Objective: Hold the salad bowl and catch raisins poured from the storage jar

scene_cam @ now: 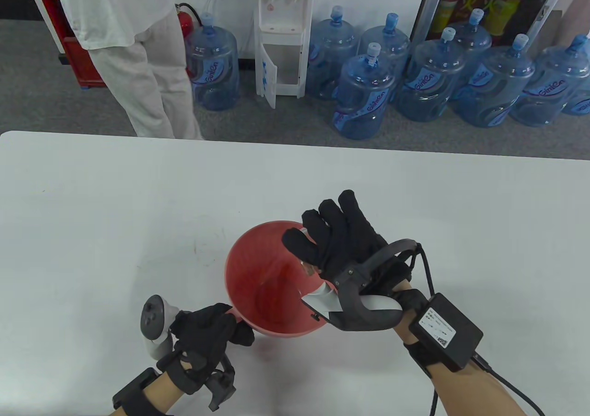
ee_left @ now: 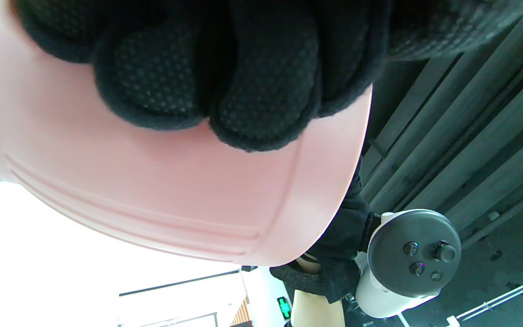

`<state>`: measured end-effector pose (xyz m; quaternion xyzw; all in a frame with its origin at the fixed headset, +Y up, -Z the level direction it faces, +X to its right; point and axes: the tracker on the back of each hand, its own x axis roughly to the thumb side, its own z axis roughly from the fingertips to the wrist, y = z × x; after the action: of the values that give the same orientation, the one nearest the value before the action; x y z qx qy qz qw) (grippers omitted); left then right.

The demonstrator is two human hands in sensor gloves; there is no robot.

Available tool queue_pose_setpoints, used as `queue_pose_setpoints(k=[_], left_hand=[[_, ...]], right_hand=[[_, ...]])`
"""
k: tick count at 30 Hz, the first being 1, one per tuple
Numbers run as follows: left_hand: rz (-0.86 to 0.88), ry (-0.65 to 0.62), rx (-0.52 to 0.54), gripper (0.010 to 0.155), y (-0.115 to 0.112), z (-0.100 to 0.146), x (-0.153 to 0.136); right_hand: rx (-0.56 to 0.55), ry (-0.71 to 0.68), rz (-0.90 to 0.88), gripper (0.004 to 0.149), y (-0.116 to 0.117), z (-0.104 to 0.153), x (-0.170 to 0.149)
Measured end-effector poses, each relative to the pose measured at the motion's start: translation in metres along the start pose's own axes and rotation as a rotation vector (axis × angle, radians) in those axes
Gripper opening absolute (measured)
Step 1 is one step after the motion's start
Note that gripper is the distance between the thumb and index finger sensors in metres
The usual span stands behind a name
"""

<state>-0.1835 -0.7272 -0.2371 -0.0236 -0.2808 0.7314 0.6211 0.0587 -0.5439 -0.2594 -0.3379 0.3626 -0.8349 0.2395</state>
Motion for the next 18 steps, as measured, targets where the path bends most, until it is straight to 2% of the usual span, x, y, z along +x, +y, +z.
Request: queue_pose_setpoints(k=[5, 18], left_hand=[[0.014, -0.005, 0.005, 0.035, -0.001, 0.0, 0.001], [0.031, -0.01, 0.013, 0.035, 0.0, 0.0, 0.002]], right_hand=[[-0.023, -0.043, 0.083, 0.103, -0.003, -0.004, 0.008], [-0.052, -0.097, 0.159, 0.104, -0.004, -0.01, 0.021]])
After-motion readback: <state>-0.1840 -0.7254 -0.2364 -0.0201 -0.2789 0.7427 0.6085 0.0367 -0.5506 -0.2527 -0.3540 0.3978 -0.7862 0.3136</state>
